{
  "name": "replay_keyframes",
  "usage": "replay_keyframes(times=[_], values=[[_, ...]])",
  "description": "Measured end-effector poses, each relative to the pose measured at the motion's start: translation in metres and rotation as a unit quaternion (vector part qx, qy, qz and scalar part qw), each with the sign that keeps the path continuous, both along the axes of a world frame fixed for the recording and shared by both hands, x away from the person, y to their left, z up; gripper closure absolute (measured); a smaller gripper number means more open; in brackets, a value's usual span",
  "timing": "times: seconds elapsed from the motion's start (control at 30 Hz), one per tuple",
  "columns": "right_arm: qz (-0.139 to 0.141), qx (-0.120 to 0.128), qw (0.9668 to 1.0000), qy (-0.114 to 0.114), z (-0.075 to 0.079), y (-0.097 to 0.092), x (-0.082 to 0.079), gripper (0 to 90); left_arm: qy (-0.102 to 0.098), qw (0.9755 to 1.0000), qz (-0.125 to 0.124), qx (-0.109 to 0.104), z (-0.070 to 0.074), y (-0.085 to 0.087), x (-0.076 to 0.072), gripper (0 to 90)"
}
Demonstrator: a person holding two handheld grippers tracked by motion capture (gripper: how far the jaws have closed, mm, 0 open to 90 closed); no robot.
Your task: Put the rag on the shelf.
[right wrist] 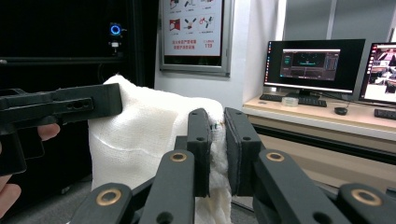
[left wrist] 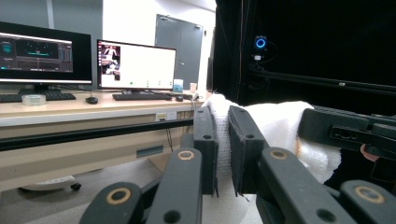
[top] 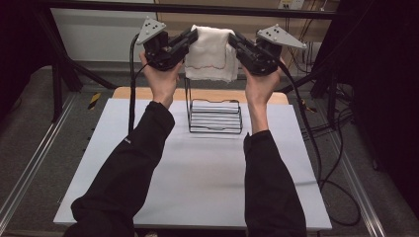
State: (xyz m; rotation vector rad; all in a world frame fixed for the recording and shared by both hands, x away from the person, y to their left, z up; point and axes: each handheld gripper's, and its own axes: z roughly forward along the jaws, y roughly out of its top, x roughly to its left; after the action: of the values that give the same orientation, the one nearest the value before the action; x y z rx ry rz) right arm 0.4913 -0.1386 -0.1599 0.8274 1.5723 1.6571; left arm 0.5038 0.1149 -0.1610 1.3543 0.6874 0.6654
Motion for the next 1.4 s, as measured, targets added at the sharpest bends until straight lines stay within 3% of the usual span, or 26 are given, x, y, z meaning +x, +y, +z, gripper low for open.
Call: replay_keyframes(times=[0.23,0.33,0.63,1.07,1.4], values=[[-0.002,0.0,1.0,0.001,0.0,0.001,0.012,81.4,0.005,1.0,-0.002,-0.004,0.001,0.0,0.014,82.1],[-0.002,-0.004,1.0,0.003,0.0,0.0,0.017,81.4,0.011,0.9998,-0.007,-0.015,0.0,0.001,0.018,82.1],[-0.007,-0.009,0.9999,0.008,0.002,0.002,0.027,81.4,0.011,0.9999,-0.004,-0.006,0.0,0.0,0.028,82.1],[-0.011,-0.02,0.9992,0.034,-0.017,0.0,0.039,81.4,0.036,0.9993,-0.003,0.011,-0.022,-0.002,0.042,81.9],[-0.013,-0.026,0.9983,0.051,-0.035,-0.005,0.039,81.3,0.051,0.9983,-0.014,0.024,-0.04,-0.006,0.044,81.9]])
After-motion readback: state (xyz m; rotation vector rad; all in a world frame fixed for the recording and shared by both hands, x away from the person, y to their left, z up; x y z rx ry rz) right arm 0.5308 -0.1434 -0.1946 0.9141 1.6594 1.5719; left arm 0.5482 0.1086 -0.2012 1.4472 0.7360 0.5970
